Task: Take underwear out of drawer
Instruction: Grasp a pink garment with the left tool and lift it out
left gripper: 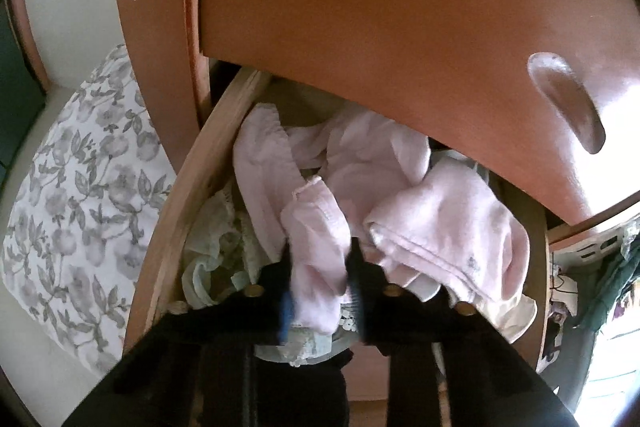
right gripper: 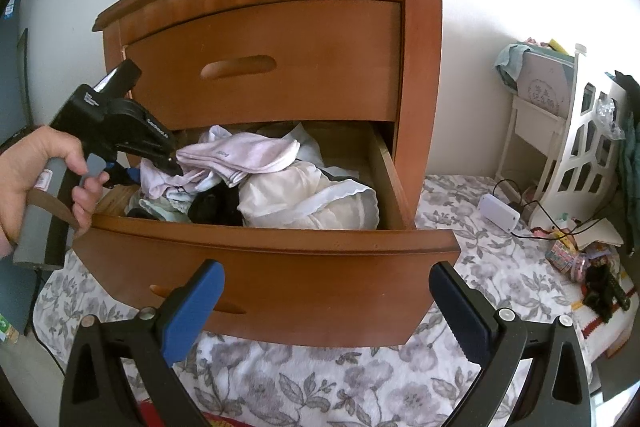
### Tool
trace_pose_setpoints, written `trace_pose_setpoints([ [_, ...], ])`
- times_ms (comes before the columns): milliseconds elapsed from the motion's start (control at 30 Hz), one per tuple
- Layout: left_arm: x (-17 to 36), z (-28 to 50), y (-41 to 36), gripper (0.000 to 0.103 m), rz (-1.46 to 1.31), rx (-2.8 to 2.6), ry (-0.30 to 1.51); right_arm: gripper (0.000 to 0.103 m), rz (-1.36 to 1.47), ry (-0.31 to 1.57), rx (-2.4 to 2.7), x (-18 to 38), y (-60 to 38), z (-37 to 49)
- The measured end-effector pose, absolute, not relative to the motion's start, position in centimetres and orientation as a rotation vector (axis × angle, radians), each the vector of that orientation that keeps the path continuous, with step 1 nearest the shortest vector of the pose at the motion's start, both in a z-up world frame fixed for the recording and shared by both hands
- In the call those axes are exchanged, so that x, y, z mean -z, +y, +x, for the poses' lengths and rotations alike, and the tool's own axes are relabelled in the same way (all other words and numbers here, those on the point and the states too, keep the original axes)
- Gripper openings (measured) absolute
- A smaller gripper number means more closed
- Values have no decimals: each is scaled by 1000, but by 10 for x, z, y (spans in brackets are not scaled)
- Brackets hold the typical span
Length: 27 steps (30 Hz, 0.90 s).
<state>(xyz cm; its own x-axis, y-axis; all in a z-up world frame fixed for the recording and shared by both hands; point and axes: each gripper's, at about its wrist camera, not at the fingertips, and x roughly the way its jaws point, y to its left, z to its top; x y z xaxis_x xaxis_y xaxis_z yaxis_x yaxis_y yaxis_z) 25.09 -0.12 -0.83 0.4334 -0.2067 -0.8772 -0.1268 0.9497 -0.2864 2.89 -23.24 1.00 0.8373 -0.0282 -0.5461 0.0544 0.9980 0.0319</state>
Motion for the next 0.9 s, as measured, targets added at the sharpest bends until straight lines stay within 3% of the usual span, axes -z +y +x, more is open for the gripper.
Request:
trace_pose_setpoints([
  [167,-4,238,0,12,-351,75,1082,103,46,578,44,-9,-232,29],
  [900,-71,137,41,11,-397,259,860,103,26,578,56,-12,-228,30],
])
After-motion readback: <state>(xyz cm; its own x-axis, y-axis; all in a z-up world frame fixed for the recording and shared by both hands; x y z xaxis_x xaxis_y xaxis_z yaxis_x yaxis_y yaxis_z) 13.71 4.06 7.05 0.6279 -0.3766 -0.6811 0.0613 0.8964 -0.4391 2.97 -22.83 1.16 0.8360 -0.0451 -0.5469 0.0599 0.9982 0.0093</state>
